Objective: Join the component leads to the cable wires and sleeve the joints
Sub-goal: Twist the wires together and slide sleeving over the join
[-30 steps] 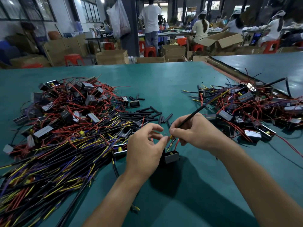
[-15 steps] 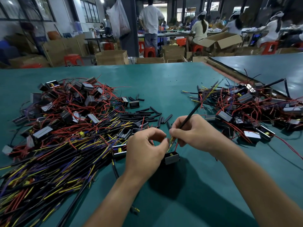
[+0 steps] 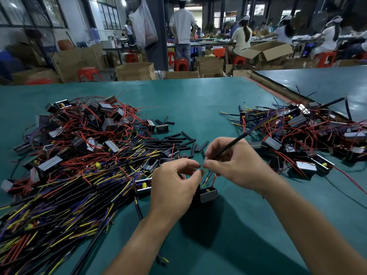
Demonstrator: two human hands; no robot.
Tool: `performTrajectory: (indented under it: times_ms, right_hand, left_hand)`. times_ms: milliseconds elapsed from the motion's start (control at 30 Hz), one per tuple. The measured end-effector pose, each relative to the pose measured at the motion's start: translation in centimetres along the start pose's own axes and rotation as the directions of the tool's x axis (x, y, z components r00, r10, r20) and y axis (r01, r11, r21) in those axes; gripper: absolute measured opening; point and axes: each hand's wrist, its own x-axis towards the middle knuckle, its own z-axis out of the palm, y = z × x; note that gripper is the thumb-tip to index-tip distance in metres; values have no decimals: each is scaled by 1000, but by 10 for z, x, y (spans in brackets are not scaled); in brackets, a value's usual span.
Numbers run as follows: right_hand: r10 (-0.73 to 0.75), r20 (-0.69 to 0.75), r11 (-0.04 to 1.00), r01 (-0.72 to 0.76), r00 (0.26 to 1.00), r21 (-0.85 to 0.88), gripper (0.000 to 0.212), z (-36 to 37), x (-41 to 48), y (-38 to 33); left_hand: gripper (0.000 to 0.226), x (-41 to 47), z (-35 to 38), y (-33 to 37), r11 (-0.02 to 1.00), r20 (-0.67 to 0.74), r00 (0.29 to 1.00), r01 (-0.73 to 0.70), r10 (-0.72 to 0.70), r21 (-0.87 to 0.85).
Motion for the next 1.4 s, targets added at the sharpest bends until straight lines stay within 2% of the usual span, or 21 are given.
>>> performTrajectory:
  times_ms: [167,433,733,867,933,1033,1267,1400]
  right_hand:
    - [8,-31,995,-11,999,-95,17,1,0,1]
    - [42,-70,971,-58,997,-232,20,-5,0,2]
    - [-124,-143,977,96,982,-192,16,-2,-4,-5]
    - [-173,-95,972,154,980,-176,16,1,-5,-8]
    - [-169,-50,971,158,984,-181,16,-1,-5,-8]
    - [-156,0,967,152,988,-203,16,-1,-6,-8]
    - [-146,-19,969,139,989,-206,15,-2,-6,-6]
    - [-23,-38,981,16,999,-193,14,0,-3,-4]
  left_hand:
    - [11,2,-1,1,997,-29,999,-39,40,60]
    - [13,0,0,3,999,-45,998,-30,32,44]
    - [12,2,1,2,999,-32,999,-14,15,40]
    - [12,2,2,-2,1000,-48,999,22,-22,-5]
    - [15,2,2,-3,999,-49,998,25,-26,-30]
    - [6,1,1,-1,999,-35,999,-33,34,15]
    - [6,2,1,-1,998,-37,998,-41,43,43]
    - [9,1,2,-1,997,-61,997,-49,52,58]
